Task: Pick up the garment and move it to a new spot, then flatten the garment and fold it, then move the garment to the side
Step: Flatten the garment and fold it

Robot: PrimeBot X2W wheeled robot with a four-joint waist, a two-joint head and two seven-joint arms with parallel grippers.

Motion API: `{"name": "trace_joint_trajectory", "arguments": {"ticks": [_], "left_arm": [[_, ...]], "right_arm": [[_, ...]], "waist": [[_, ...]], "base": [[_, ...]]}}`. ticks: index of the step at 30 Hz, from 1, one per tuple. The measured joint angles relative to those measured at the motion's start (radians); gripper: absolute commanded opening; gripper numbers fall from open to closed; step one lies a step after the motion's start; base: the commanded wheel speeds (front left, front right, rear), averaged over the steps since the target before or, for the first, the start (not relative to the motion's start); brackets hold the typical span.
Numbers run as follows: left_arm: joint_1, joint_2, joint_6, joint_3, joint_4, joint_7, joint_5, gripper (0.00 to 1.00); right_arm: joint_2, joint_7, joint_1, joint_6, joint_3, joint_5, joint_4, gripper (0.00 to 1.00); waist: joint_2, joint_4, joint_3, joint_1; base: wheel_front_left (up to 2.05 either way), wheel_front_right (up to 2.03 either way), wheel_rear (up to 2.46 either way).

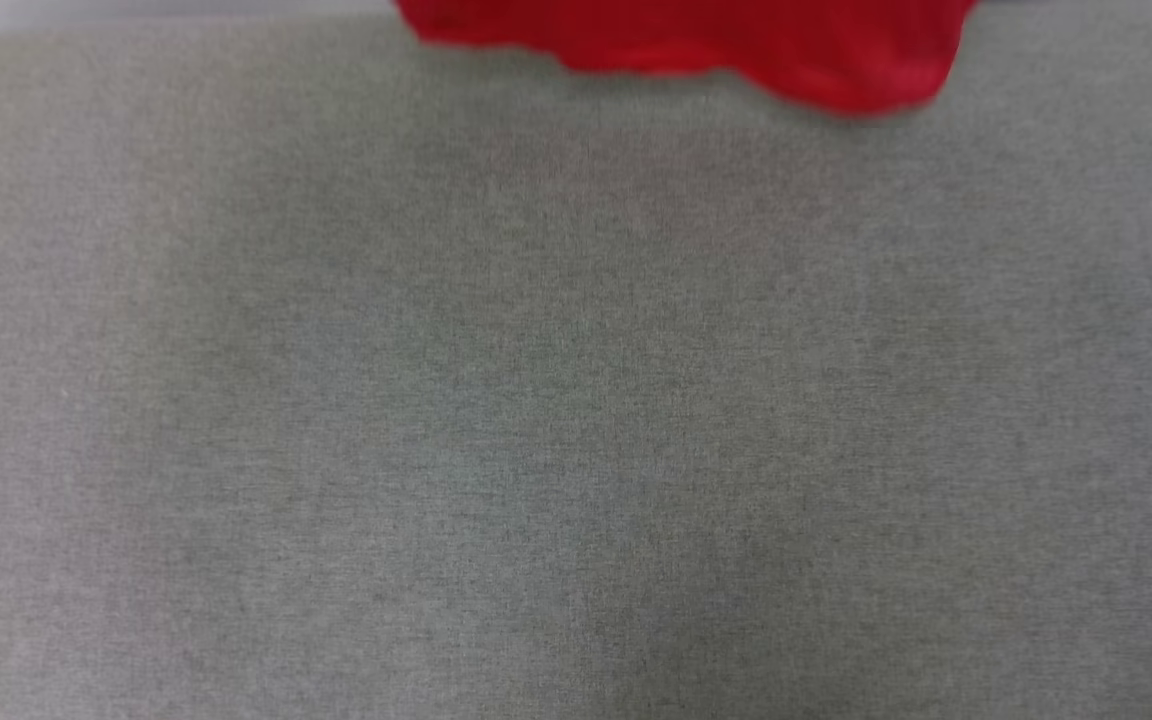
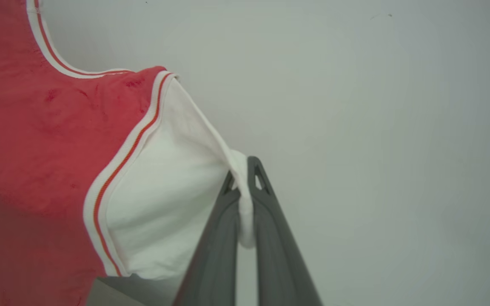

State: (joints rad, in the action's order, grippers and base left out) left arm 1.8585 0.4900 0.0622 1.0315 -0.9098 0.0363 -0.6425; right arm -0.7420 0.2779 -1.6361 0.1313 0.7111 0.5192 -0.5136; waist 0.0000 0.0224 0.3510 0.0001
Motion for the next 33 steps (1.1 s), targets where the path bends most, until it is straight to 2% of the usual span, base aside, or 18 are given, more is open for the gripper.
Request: {"name": "trace_joint_trajectory", "arguments": {"ticks": [4, 10, 18, 29, 33], "left_arm": [[0.022, -0.023, 0.010, -0.007, -0.061, 0.039, -0.012, 0.00], [0.019, -0.059, 0.030, 0.000, -0.131, 0.082, -0.018, 0.00], [-0.125, -0.118, 0.053, 0.031, -0.179, 0.149, -0.048, 0.00], [-0.537, -0.112, 0.065, 0.045, -0.125, 0.219, -0.130, 0.00], [-0.727, -0.090, 0.051, 0.028, -0.074, 0.224, -0.163, 0.00]], "right_arm": [[0.015, -0.036, -0.055, 0.000, 0.026, 0.013, -0.069, 0.00], [0.023, -0.097, -0.052, 0.000, 0.106, 0.047, -0.117, 0.00], [0.015, -0.179, 0.100, 0.000, 0.227, 0.109, -0.135, 0.00], [-0.006, -0.295, 0.429, 0.000, 0.316, 0.197, -0.099, 0.00], [-0.001, -0.323, 0.573, 0.000, 0.328, 0.231, -0.064, 0.00]], "waist": [[0.0000, 0.004, 0.036, 0.0000], [0.0000, 0.017, 0.072, 0.0000], [0.0000, 0.046, 0.084, 0.0001], [0.0000, 0.046, -0.012, -0.0001], [0.0001, 0.040, -0.064, -0.0001]], "base": [[0.00, 0.00, 0.00], [0.00, 0.00, 0.00], [0.00, 0.00, 0.00], [0.00, 0.00, 0.00], [0.00, 0.00, 0.00]]}}
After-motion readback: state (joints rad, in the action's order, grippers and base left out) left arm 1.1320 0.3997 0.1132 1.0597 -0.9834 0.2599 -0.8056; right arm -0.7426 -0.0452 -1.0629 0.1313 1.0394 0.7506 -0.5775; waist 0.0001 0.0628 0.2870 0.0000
